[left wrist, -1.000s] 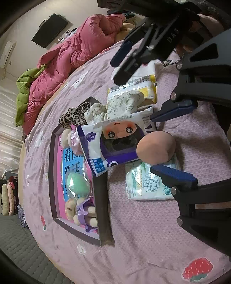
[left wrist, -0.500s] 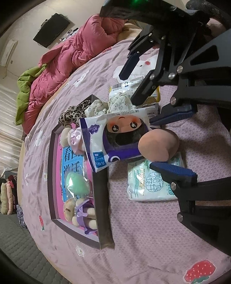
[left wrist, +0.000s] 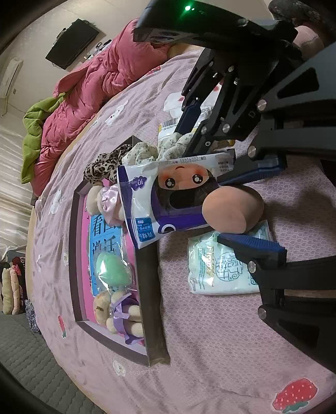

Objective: Organize soft objects
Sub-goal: 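Grasp the orange makeup sponge with left tool while right grasps the white floral scrunchie, then lift and carry the orange sponge and floral scrunchie over the box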

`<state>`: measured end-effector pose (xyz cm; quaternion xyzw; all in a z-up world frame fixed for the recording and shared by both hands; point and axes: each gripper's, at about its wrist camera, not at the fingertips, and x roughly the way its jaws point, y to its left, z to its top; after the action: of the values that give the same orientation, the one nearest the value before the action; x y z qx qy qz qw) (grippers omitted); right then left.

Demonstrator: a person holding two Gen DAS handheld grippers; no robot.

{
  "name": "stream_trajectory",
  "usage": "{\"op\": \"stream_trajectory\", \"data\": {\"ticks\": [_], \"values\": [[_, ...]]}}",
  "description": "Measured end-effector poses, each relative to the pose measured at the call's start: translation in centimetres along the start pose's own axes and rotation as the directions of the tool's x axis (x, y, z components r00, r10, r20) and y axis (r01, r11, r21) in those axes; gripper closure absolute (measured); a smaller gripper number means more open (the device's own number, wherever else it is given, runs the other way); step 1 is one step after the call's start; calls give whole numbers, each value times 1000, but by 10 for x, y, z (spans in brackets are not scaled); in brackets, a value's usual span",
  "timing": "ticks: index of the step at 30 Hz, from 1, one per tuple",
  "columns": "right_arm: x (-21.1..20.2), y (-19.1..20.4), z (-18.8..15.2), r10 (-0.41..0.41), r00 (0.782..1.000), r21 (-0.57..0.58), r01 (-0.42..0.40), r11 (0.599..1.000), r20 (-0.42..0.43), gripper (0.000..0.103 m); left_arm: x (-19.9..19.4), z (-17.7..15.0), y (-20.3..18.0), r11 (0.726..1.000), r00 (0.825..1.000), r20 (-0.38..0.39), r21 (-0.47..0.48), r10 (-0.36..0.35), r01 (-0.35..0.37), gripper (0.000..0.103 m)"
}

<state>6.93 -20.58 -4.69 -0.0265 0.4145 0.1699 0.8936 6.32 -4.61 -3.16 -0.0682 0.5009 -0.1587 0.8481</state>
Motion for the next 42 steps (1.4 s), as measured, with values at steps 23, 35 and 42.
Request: {"op": "stream_trajectory", "data": {"ticks": [23,35,42], "values": [[-41,-11,9,-19,985,39,13,999,171,89,-35,7,13,998,994,106,-50,-19,24,67],[-42,-8,10,-31,980,26,26,999,195,89,-41,14,14,1000,990,140,-25,16,-12,67],[-42,-12,15,-44,976,39,36,999,215,89,-41,20,20,999,987,158,-37,28,-22,67]]}}
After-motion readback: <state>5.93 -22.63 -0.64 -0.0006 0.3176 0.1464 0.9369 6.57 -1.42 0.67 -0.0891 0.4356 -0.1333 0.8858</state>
